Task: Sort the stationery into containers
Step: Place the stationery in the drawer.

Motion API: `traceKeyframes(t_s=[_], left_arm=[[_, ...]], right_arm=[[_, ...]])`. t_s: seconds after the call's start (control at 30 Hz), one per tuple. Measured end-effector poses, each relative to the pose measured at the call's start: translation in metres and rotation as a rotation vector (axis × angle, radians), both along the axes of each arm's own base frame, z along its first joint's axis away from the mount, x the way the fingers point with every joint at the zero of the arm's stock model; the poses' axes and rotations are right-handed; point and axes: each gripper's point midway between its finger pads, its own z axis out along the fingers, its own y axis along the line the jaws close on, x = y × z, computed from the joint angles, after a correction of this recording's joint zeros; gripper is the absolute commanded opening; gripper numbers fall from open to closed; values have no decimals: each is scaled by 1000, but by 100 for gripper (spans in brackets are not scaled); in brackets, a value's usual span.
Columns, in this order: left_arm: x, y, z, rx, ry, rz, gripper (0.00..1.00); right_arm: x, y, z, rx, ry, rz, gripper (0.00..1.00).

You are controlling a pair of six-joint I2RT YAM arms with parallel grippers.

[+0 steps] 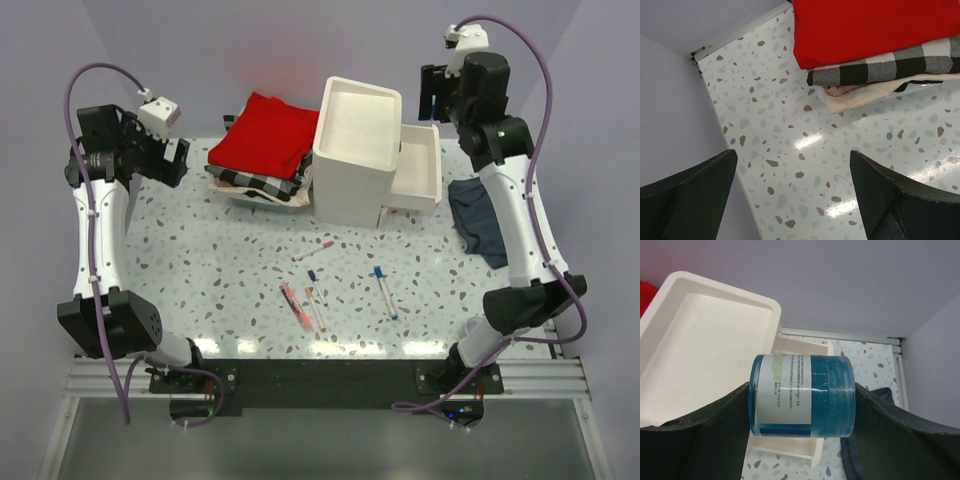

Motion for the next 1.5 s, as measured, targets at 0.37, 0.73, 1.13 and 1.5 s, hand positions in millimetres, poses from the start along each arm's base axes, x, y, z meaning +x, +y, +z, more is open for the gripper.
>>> traceKeyframes(t_s=[0.37,0.73,1.13,1.5], left_arm=[[-4,-5,-6,-56,20,43,99],[-13,-3,-9,-36,28,65,99],[-15,-3,-13,-50,41,83,99],[-16,-4,-19,-62,57,90,99]], right_arm=[[32,-56,-70,135,170,-163,0],[62,-52,-158,214,374,-143,0],[71,-38,-191,258,449,-102,0],[73,-26,-204,288,485,-48,34]])
